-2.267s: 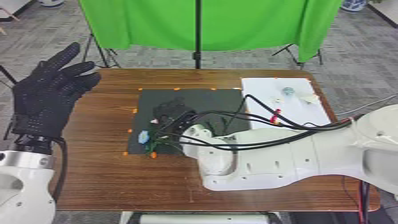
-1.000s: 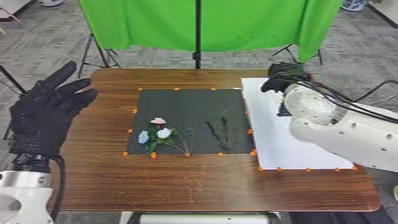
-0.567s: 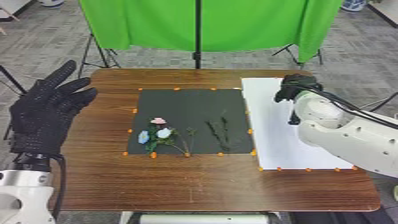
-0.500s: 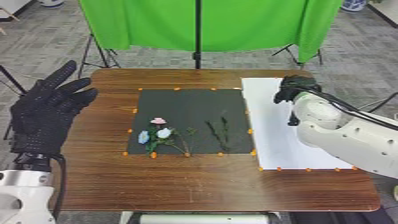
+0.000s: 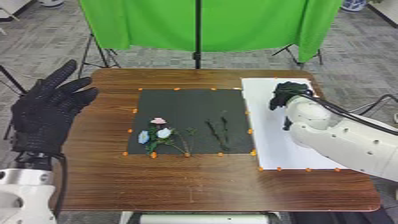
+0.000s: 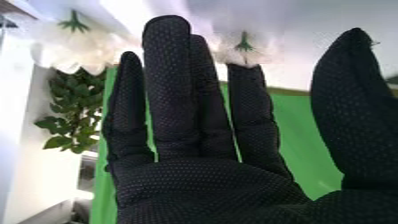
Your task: Arrange flowers
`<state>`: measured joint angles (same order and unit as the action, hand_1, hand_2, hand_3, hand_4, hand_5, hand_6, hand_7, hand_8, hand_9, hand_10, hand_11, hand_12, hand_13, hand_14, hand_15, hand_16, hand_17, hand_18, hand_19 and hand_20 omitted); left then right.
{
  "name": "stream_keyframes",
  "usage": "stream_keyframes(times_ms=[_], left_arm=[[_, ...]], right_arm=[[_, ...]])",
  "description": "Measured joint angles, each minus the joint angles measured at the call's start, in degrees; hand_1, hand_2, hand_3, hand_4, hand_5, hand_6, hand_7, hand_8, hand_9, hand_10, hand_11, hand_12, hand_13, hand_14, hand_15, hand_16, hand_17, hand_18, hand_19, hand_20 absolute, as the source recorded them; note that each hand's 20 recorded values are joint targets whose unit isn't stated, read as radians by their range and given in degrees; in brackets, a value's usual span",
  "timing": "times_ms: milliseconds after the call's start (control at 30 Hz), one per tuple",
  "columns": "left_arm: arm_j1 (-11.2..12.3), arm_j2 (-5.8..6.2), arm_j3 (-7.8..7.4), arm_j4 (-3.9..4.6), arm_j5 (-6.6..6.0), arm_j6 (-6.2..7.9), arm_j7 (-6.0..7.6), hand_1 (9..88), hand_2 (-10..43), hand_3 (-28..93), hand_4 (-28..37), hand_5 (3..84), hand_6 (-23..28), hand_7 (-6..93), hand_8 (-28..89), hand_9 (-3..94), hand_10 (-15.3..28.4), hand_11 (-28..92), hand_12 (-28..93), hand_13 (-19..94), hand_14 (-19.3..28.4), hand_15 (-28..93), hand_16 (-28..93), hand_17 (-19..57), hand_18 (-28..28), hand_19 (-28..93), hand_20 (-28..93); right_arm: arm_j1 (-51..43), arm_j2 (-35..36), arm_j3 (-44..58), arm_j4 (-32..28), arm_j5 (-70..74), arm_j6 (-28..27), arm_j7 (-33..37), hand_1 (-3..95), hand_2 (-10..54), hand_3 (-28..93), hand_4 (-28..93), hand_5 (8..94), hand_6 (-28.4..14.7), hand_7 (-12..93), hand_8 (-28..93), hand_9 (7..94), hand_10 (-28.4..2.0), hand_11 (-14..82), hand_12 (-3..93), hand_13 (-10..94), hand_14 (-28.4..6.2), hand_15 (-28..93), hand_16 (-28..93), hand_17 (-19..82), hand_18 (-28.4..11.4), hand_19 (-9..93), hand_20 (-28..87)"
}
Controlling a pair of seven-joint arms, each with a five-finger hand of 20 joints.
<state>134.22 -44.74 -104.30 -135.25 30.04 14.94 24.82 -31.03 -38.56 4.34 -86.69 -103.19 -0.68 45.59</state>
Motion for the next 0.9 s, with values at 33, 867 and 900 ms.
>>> stream_keyframes(times_ms=[33,867,900], left_arm=[[-0.2,-0.03,0.16,0.07,0.01,-0.01,-0.12,19.7,6.4,76,-28.3,34.4,8.6,11.7,-8,31.9,20.1,30,12,23,28.4,61,-12,-6.5,22.6,59,35],[0.2,-1.03,0.33,-0.03,0.15,-0.37,0.06,19.4,6.6,76,-28.3,34.5,8.6,11.5,-8,31.8,20.1,30,12,23,28.4,61,-12,-6.5,22.6,59,34],[0.3,-0.97,0.28,-0.07,0.15,-0.37,0.08,19.4,6.5,76,-28.3,34.5,8.6,11.5,-8,31.8,20.1,30,12,23,28.4,61,-12,-6.6,22.6,59,34]], right_arm=[[0.0,-0.1,0.0,0.2,-0.3,-0.8,0.0,30.3,-8.4,81,-28,48.0,2.7,21,-16,59.3,-14.4,21.4,14.2,58,-11.4,63,11,16,-19.7,73,23],[3.1,-0.3,-10.0,2.9,-8.7,13.3,0.0,53.0,-9.5,71,-28,79.8,4.8,30,-1,92.4,-4.2,10.2,30.7,77,-1.6,52,27,26,-15.4,79,24],[3.1,-0.1,-10.1,2.3,-9.1,15.1,0.0,52.8,-9.5,71,-28,79.9,4.9,30,-1,92.5,-4.2,10.2,30.7,77,-1.7,52,27,26,-15.5,79,24]])
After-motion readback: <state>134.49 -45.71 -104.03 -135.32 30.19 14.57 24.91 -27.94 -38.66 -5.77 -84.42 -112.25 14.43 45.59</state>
